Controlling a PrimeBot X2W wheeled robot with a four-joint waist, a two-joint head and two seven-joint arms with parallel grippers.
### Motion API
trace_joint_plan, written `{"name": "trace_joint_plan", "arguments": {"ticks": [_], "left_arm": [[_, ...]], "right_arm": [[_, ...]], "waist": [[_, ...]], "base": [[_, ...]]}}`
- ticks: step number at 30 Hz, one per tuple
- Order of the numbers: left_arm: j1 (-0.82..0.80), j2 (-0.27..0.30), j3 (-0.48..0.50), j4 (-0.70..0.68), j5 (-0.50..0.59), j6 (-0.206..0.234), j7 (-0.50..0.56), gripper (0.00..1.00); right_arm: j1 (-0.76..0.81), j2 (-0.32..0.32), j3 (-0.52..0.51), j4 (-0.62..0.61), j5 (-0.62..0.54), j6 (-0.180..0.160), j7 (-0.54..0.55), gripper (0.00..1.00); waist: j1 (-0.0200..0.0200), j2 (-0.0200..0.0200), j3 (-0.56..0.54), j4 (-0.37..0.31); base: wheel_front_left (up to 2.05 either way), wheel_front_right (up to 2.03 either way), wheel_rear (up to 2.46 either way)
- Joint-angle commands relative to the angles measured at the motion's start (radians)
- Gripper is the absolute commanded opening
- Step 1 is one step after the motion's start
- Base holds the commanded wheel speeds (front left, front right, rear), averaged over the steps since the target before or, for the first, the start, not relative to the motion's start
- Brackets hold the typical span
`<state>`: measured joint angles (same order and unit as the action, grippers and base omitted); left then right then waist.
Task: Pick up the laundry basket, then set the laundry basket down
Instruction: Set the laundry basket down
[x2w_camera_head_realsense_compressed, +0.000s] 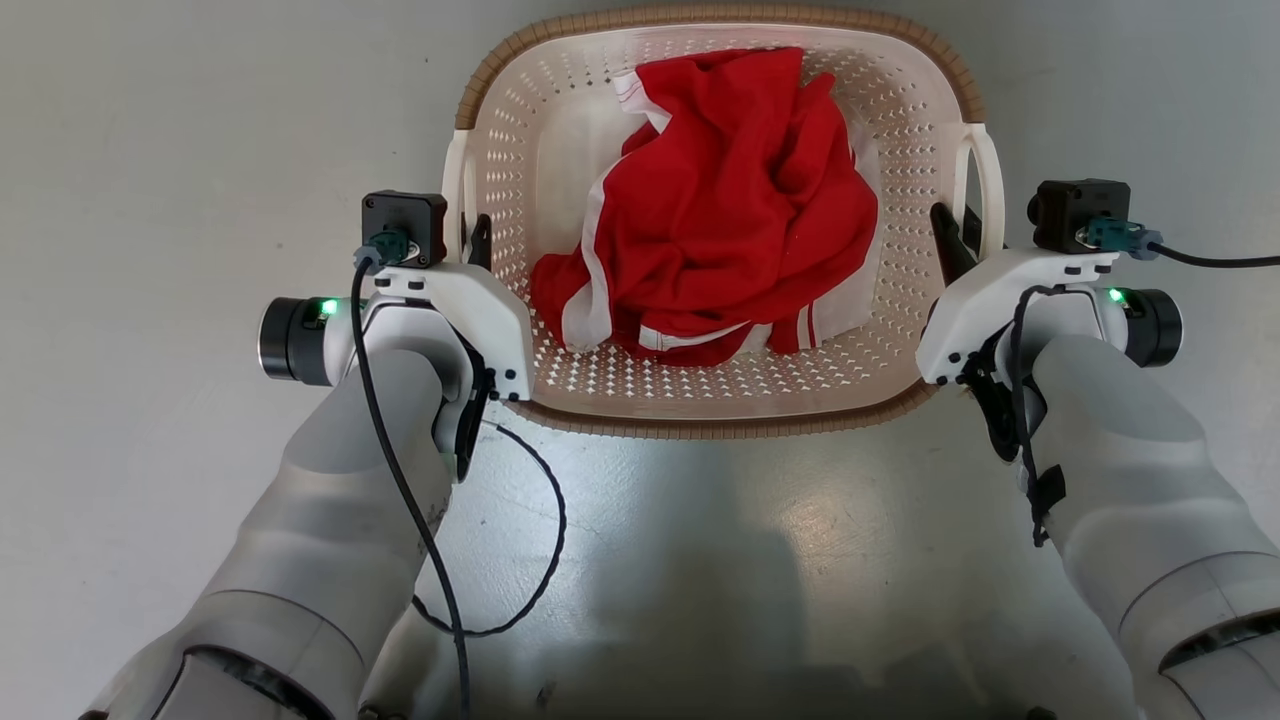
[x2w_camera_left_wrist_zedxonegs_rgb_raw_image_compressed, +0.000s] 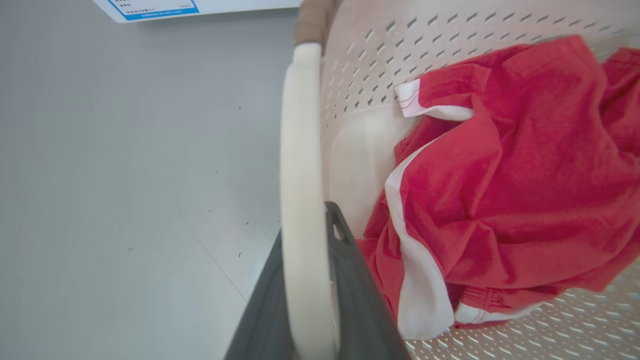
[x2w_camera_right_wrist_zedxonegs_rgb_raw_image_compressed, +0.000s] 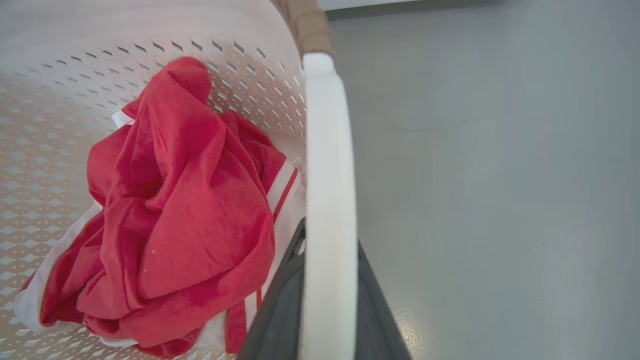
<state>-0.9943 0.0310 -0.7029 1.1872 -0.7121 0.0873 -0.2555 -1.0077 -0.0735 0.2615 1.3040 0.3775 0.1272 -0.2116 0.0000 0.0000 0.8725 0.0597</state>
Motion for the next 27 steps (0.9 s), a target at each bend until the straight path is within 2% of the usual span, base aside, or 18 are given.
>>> {"name": "trace_joint_plan", "arguments": {"ticks": [1,16,19,20,22,24,25,26,27], "left_arm": [[-0.003,0.021,0.017,-0.003,0.019,-0.004,-0.006,0.00],[-0.019,0.020,0.048,-0.004,0.060,-0.002,-0.006,0.00],[-0.021,0.020,0.052,0.001,0.066,-0.004,-0.006,0.06],[-0.022,0.020,0.054,0.002,0.067,-0.005,-0.006,0.13],[-0.023,0.020,0.055,0.005,0.068,-0.006,-0.006,0.28],[-0.023,0.019,0.057,0.007,0.069,-0.006,-0.006,0.54],[-0.023,0.019,0.058,0.008,0.068,-0.006,-0.006,0.82],[-0.023,0.019,0.059,0.008,0.067,-0.005,-0.006,1.00],[-0.023,0.019,0.060,0.009,0.067,-0.004,-0.006,1.00]], "right_arm": [[0.018,0.023,0.013,-0.013,-0.019,0.003,-0.016,0.00],[-0.005,0.023,0.035,-0.013,-0.004,0.003,-0.018,0.00],[-0.008,0.023,0.045,-0.013,0.001,0.003,-0.018,0.00],[-0.009,0.023,0.048,-0.013,0.002,0.003,-0.017,0.02],[-0.011,0.023,0.052,-0.013,0.002,0.003,-0.017,0.23],[-0.013,0.023,0.054,-0.013,0.001,0.003,-0.018,0.45],[-0.014,0.023,0.055,-0.013,-0.001,0.003,-0.019,0.94],[-0.014,0.023,0.054,-0.013,-0.002,0.003,-0.021,1.00],[-0.014,0.023,0.054,-0.013,-0.003,0.003,-0.022,1.00]], "waist": [[0.0000,0.0000,0.004,0.000],[0.0000,0.0000,0.026,0.005],[0.0000,0.0000,0.027,0.004],[0.0000,0.0000,0.027,0.004],[0.0000,0.0000,0.028,0.004],[0.0000,0.0000,0.029,0.004],[0.0000,0.0000,0.029,0.003],[0.0000,0.0000,0.028,0.003],[0.0000,0.0000,0.028,0.003]], "base": [[0.00,0.00,0.00],[0.00,0.00,0.00],[0.00,0.00,0.00],[0.00,0.00,0.00],[0.00,0.00,0.00],[0.00,0.00,0.00],[0.00,0.00,0.00],[0.00,0.00,0.00],[0.00,0.00,0.00]]}}
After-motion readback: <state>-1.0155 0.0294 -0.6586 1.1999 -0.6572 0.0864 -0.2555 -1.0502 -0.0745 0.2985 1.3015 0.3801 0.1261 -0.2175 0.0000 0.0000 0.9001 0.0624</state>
